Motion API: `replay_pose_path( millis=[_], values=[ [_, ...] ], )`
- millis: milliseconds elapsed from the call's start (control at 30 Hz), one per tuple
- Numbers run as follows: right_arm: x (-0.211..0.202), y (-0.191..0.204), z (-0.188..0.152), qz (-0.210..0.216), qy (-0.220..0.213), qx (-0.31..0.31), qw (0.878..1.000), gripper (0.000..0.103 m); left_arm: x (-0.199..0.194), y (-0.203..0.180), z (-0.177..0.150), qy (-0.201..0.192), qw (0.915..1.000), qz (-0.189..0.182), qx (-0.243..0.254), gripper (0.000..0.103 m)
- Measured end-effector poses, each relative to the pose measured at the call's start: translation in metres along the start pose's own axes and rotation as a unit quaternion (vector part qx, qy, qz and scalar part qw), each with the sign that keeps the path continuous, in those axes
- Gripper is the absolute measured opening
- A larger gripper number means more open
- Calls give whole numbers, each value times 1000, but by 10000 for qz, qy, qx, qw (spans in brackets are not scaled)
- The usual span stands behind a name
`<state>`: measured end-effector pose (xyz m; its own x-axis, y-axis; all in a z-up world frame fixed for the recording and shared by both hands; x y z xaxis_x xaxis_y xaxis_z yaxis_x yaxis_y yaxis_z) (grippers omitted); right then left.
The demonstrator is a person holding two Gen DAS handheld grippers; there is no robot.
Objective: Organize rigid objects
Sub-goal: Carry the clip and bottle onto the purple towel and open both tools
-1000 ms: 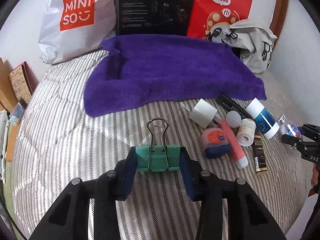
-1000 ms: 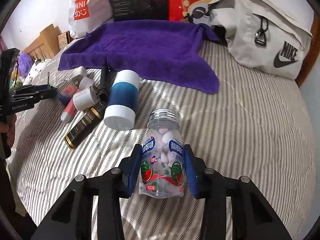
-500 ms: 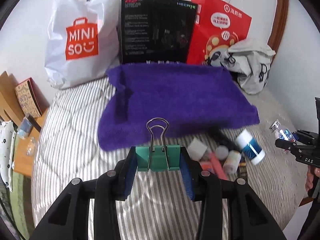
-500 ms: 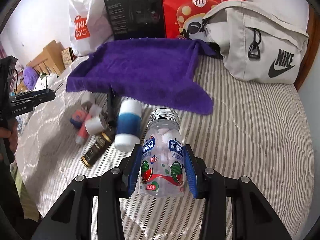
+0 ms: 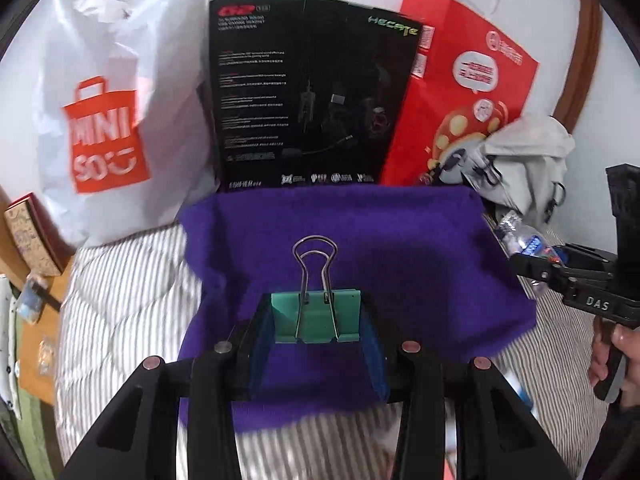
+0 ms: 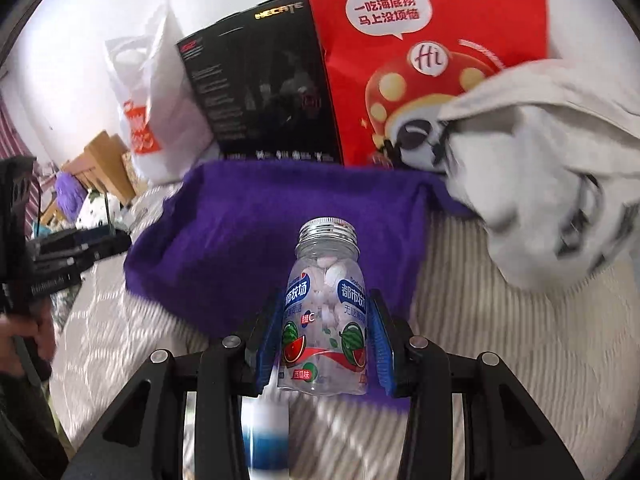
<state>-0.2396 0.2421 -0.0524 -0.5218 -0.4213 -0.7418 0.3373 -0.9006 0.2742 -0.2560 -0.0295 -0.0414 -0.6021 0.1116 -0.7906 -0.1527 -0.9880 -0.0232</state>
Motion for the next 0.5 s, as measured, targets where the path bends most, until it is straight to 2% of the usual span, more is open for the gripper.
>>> replay_pose_path(
  millis=[200,333,500],
  values=[
    [53,-18,37,-19,116,83,9999,41,55,4,23,201,9997,-79,-59,39],
    [77,-28,48,-71,266,72,9996,41,85,6,32,379,9991,-160,-110,39],
    [102,-33,53,-202,541,-102,9983,41,109,4,37,541,9985,-52,-43,39]
  ],
)
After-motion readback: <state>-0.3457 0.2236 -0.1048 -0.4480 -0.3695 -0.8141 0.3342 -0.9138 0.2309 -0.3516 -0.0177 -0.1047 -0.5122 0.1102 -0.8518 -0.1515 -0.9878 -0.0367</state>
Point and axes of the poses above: each gripper's, at about its wrist camera, not at the fingertips, and x roughly the way its jaws point, y to its left, z to its top, the point moved 2 cm from there along x, roughly the way its jaws point, and after that the axes turned 5 degrees about z, right-handed, at the moved point
